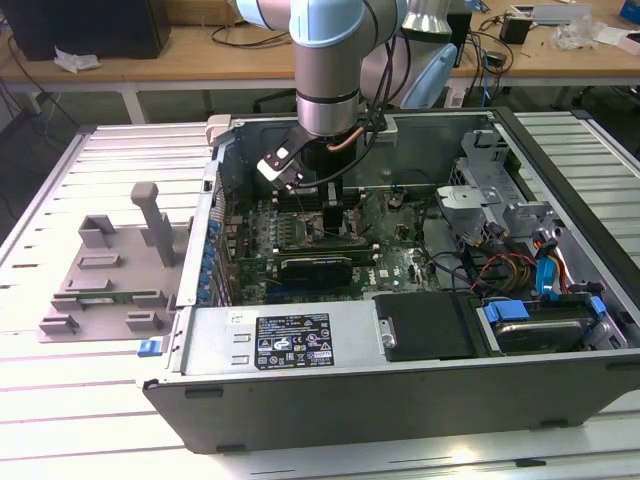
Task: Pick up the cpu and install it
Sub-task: 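Place the cpu into insertion slot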
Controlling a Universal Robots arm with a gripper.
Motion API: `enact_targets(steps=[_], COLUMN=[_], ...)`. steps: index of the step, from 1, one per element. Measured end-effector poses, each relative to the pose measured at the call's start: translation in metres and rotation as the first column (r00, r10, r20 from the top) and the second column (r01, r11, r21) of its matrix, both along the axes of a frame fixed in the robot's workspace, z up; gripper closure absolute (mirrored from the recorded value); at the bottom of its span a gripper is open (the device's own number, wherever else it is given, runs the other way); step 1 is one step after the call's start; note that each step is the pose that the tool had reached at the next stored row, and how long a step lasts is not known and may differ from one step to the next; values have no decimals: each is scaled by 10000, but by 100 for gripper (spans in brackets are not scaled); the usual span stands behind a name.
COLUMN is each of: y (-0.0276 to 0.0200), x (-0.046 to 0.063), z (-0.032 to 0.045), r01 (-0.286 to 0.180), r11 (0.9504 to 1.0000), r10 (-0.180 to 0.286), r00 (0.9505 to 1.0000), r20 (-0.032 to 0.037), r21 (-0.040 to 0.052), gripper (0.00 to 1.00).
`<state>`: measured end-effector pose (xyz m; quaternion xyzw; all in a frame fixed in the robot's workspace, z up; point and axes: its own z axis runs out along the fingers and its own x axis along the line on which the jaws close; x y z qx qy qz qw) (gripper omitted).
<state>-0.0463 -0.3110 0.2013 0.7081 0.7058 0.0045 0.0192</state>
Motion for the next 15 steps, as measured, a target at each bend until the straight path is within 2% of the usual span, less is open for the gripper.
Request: enact_targets(steps=[6, 10, 15], y=[0, 0, 0], x=[0, 0, 0], z=[-1, 34, 36], r01=[1, 19, 161], r11=[10000, 10000, 9999], r10=[-1, -19, -161], r00=[10000, 10000, 9999], r20=[1, 1, 1], r21=[1, 1, 2], gripper=[50, 50, 50])
